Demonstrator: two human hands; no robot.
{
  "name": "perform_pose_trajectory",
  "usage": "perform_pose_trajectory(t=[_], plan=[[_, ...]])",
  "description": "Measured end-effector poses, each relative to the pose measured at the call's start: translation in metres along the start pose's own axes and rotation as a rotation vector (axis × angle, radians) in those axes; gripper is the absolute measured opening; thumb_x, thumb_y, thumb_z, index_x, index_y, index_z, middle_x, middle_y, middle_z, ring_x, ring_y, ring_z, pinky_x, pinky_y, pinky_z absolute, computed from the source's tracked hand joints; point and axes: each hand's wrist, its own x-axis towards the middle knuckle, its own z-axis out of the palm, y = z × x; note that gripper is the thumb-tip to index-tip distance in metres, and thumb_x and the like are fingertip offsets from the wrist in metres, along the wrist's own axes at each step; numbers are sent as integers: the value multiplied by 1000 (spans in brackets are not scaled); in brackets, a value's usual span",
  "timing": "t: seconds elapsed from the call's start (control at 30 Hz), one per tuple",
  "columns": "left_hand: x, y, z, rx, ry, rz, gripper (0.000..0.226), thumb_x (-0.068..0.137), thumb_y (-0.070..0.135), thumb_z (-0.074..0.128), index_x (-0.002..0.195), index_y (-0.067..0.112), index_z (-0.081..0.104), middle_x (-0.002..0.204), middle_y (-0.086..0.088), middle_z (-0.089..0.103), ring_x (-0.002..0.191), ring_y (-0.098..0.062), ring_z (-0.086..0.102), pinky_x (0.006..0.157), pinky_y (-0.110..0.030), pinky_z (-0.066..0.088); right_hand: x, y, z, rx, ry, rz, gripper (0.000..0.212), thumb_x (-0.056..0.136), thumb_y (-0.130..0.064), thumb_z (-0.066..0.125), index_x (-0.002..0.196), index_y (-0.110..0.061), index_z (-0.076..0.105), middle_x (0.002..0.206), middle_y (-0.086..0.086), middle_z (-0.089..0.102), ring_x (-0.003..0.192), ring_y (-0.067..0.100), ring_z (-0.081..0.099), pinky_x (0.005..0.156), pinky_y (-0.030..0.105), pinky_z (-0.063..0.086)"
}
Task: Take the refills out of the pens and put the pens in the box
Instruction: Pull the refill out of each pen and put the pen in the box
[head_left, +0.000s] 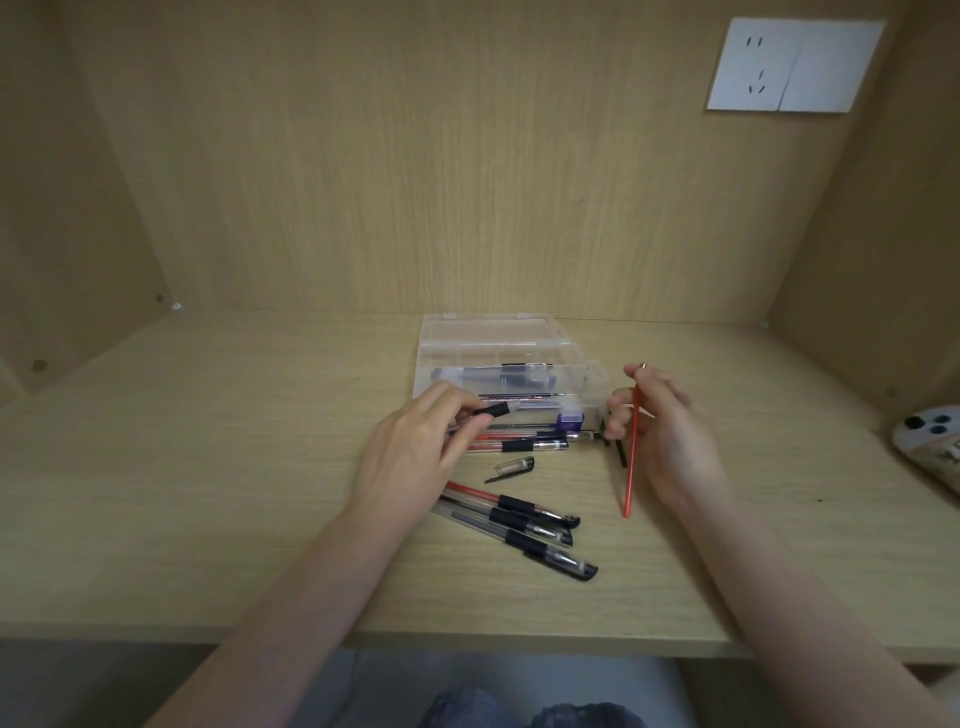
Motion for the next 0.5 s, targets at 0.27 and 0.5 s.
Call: perform_pose_trajectory(t=[0.27,0.5], plan=[[1,-1,1,-11,-28,-1,24,90,39,47,96,21,62,91,12,60,73,-2,55,63,-20,41,17,-2,1,-387,105,2,20,90,-21,60,103,-8,66,102,6,68,78,17,58,69,23,51],[1,-1,1,-19,-39,14,18,91,34,52,95,20,62,90,11,60,75,0,52,64,-19,40,12,5,3,-504,-5,44,16,83,-36,66,89,-22,73,102,-3,71,105,24,62,99,50,45]])
